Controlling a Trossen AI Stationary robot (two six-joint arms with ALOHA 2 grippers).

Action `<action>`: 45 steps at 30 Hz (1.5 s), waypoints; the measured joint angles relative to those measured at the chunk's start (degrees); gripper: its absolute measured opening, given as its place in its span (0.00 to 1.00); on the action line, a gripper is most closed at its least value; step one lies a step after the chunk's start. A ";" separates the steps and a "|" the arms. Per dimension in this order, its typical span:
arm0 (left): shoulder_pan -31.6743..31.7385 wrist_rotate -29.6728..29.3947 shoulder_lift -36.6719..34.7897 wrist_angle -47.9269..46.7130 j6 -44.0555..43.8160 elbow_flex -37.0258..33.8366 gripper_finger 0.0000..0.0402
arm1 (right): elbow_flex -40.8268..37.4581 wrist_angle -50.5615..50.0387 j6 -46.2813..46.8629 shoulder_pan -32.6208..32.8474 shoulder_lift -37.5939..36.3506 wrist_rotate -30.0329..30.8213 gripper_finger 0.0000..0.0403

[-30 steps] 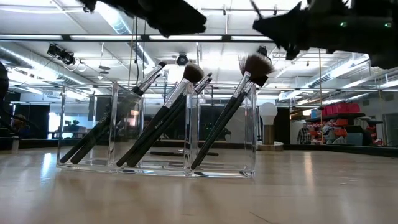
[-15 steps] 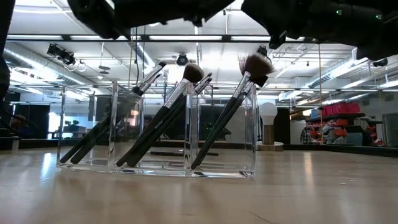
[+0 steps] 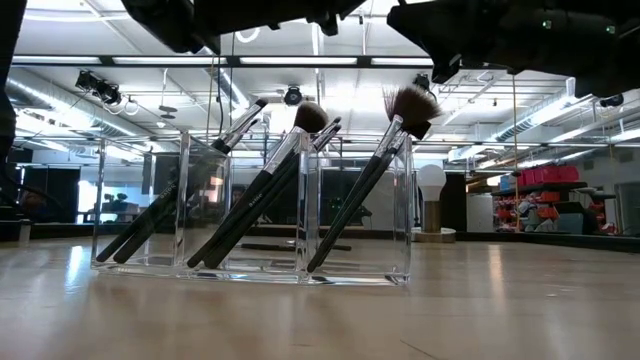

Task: Put items in baskets/containers
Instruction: Put the black eyeshadow brush into the transparent organizer

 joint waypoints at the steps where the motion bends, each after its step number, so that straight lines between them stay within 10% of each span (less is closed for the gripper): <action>1: -0.15 0.18 -0.03 -0.28 -0.40 0.00 0.05 | -0.02 -0.10 -0.08 -0.02 0.00 -0.23 0.04; 7: -2.36 -2.44 -3.20 -7.76 -0.53 1.04 0.05 | 0.00 -4.37 3.30 -0.02 -1.42 0.45 0.18; 20: -9.12 -2.84 -5.81 -63.48 -11.53 27.26 0.05 | -0.07 -45.96 17.07 1.80 -22.23 0.88 0.60; 25: -8.28 3.31 -4.20 -65.44 -17.79 27.63 0.06 | -0.11 -47.61 16.96 4.15 -23.99 0.86 0.62; 45: -7.80 -2.04 13.15 -65.77 -33.35 27.50 0.07 | -0.11 -47.21 15.31 6.69 -23.54 3.16 0.54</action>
